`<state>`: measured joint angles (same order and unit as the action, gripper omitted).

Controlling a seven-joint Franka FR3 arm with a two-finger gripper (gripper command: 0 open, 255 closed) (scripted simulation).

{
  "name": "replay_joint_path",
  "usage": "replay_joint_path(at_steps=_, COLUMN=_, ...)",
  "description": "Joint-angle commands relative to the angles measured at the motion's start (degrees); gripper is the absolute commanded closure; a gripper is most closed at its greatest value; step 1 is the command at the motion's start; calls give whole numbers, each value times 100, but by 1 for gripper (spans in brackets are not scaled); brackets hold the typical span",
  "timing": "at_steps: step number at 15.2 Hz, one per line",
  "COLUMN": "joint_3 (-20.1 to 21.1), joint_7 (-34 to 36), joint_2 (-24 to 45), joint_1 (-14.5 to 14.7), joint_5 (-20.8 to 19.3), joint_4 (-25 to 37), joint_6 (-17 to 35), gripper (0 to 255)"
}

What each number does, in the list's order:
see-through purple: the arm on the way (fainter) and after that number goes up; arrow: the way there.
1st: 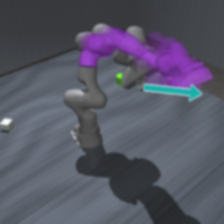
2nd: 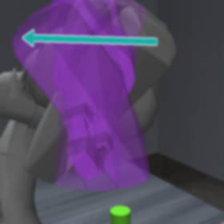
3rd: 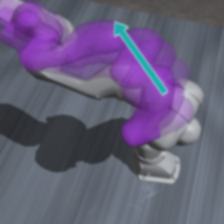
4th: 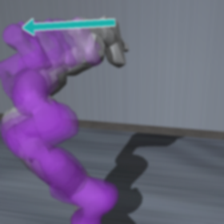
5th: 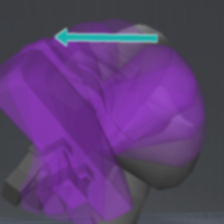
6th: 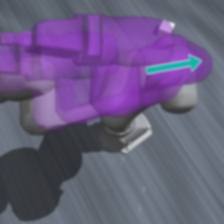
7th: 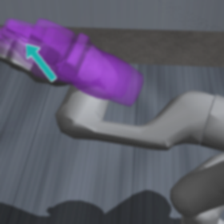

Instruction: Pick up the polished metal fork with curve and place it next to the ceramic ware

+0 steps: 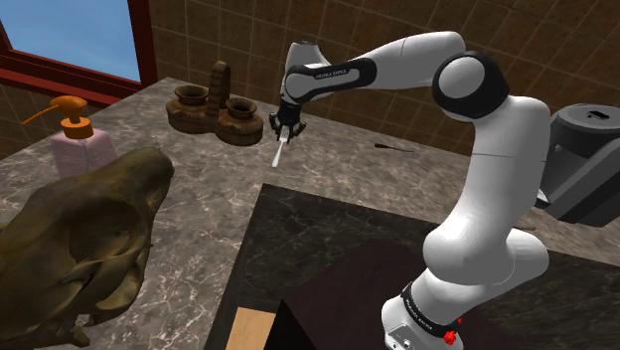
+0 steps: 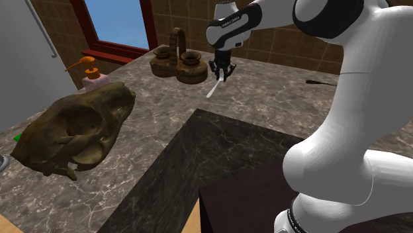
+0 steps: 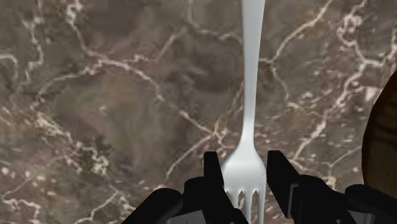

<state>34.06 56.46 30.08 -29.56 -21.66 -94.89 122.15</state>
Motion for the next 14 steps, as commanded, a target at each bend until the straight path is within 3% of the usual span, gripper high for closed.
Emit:
replay_joint_path(at_steps=1, joint_3=-32, joint_7=27, joint_2=66, joint_1=9, joint_5=-49, joint_4=-56, joint_6=116, gripper=255)
replay_joint_path(at_steps=9, joint_3=-32, joint_7=26, joint_2=66, joint_1=10, joint_5=-49, joint_4=-56, joint_6=115, gripper=255)
replay_joint_path(at_steps=10, joint_3=-32, joint_7=26, joint_2=66, joint_1=10, joint_5=-49, joint_4=-56, joint_6=115, gripper=0)
replay_joint_path(at_steps=14, joint_3=-32, joint_7=26, joint_2=66, joint_1=10, joint_5=-49, joint_4=-56, joint_6=115, gripper=0)
